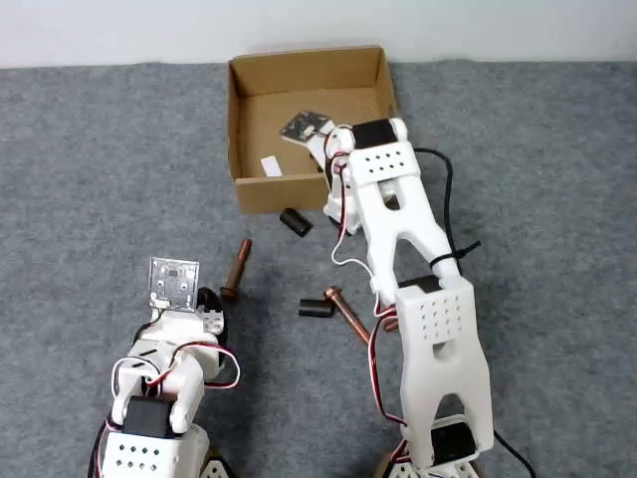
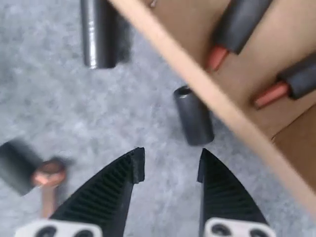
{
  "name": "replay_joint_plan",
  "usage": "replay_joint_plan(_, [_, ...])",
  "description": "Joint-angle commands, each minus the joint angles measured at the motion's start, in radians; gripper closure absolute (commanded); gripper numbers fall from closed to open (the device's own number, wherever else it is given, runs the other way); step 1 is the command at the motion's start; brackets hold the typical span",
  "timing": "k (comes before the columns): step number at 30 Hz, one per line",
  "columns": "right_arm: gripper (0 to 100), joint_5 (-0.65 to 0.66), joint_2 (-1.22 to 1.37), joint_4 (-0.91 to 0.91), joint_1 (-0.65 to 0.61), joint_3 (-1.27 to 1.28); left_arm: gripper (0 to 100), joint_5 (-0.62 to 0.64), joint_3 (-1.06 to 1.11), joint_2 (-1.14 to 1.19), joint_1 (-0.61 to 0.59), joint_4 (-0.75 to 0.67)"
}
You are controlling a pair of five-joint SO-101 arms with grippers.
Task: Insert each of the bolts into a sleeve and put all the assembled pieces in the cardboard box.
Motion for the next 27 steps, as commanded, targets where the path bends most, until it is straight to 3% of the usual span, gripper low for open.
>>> replay_joint_plan(1, [82.7, 0.038, 0.016, -0.062, 0.025, -0.028, 99, 0.006, -0.004, -0.002, -0.003, 0.008])
replay_joint_plan(12, [83.1, 0.064, 0.145, -0.223, 0.025, -0.028, 99, 0.006, -0.004, -0.002, -0.003, 0.008])
replay_joint_plan(15, [90.5, 0.063, 0.156, -0.214, 0.022, -0.035, 99, 0.006, -0.004, -0.002, -0.003, 0.008])
replay_joint_plan(17, [99.8, 0.064, 0.156, -0.18, 0.013, -0.055, 99, 0.006, -0.004, -0.002, -0.003, 0.008])
replay_joint_plan(27, [99.0, 0.044, 0.096, 0.183, -0.018, -0.279, 99, 0.006, -0.004, -0.002, -0.003, 0.008])
